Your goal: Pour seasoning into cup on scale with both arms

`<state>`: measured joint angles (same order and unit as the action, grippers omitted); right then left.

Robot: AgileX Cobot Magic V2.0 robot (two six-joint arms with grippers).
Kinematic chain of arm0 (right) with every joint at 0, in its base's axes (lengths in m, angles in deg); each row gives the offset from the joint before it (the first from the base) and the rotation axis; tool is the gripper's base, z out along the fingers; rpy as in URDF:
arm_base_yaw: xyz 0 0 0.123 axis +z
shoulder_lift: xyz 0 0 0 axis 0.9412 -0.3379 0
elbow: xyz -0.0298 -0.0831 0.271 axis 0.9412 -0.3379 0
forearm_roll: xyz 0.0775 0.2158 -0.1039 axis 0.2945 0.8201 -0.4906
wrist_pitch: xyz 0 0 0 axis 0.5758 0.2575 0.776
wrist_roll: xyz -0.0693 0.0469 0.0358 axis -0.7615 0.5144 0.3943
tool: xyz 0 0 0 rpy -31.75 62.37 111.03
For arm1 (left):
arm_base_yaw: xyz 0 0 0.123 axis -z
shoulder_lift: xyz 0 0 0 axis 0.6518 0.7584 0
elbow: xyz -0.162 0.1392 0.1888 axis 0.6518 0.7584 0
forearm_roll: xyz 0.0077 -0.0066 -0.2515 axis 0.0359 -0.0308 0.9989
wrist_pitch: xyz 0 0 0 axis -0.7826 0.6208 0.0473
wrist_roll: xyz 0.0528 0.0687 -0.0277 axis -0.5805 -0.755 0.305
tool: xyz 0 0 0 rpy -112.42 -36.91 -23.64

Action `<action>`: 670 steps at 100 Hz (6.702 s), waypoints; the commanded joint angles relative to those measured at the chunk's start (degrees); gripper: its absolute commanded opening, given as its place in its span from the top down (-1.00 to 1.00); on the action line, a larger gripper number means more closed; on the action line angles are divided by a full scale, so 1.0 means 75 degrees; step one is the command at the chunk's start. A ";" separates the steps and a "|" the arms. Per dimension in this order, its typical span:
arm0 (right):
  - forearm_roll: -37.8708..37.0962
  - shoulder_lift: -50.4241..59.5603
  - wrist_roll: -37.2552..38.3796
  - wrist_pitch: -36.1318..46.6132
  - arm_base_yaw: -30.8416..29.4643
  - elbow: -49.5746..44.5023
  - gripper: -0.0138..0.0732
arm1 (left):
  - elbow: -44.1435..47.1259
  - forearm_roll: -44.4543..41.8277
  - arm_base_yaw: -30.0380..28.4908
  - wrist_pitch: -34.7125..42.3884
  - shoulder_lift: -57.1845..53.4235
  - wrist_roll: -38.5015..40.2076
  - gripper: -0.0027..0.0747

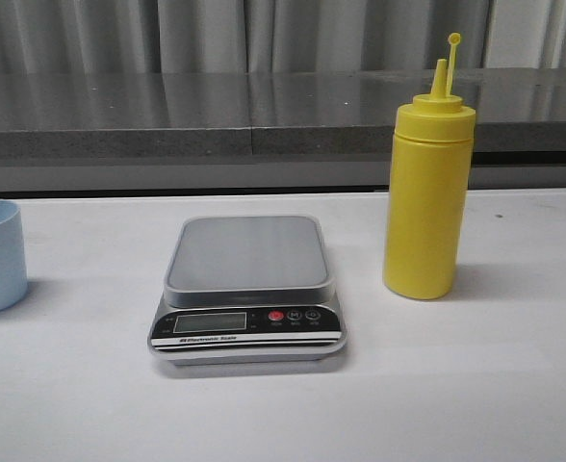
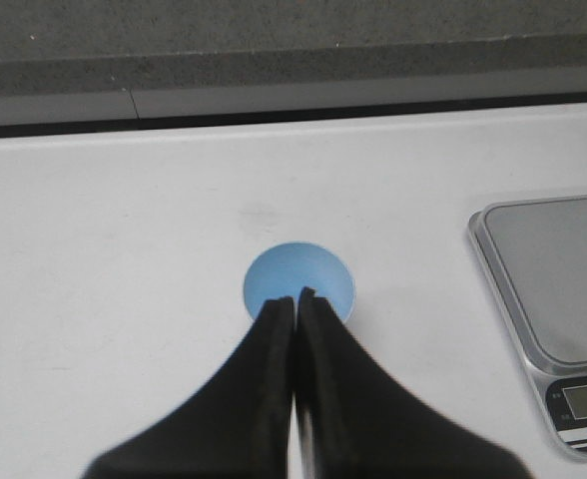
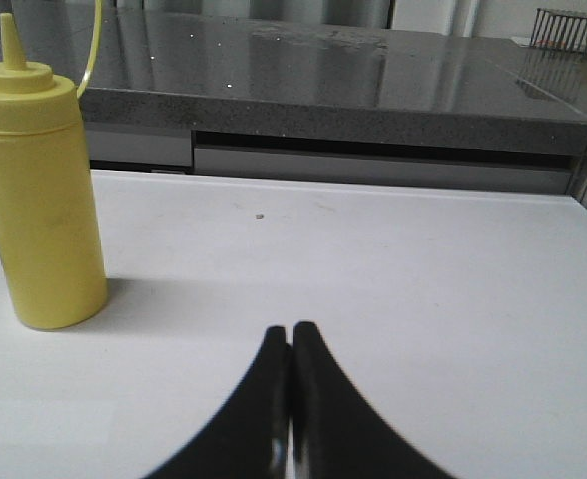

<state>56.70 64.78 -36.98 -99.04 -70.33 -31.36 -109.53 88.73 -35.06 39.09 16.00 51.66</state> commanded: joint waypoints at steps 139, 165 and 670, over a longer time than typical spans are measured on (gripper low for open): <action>-0.0034 0.0117 -0.0038 0.0619 -0.0047 -0.0009 0.96 | -0.1187 -0.0131 -0.0140 0.1180 0.4281 0.0105 -0.40; -0.0034 0.0117 -0.0038 0.0612 -0.0047 -0.0009 0.96 | -0.1187 -0.0074 -0.0318 0.1360 0.4685 0.0105 -0.40; -0.0034 0.0117 -0.0038 0.0604 -0.0047 -0.0009 0.96 | -0.3472 0.0301 0.1266 -0.0817 0.3510 -0.0328 -0.30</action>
<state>56.70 64.78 -36.98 -99.04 -70.33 -31.36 -139.82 90.89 -23.38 26.28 49.74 48.84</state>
